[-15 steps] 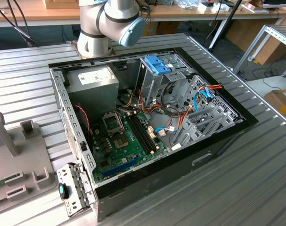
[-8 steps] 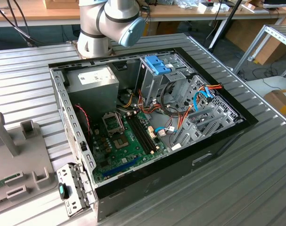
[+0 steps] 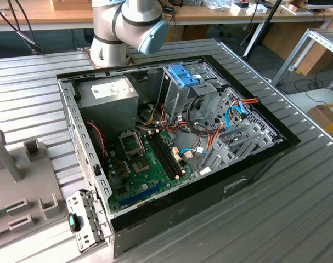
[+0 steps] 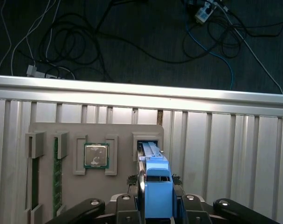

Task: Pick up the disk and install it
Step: 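Pick up the disk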

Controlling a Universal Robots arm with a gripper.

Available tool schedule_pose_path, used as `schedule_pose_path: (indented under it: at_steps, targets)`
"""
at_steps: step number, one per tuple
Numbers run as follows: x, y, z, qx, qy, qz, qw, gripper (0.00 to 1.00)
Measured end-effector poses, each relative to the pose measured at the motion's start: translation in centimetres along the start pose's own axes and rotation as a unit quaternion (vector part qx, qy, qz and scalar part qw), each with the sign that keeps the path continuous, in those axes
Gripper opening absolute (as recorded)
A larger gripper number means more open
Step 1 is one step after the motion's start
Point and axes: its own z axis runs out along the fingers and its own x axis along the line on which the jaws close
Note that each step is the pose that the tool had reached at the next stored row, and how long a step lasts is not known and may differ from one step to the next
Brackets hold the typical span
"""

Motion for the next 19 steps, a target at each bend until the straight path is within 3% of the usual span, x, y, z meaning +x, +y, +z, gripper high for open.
schedule_pose_path:
  at_steps: [19]
  targets:
    - [-0.01,0.01,-0.38,0.0000,-0.0003,0.000,1.0000,0.36]
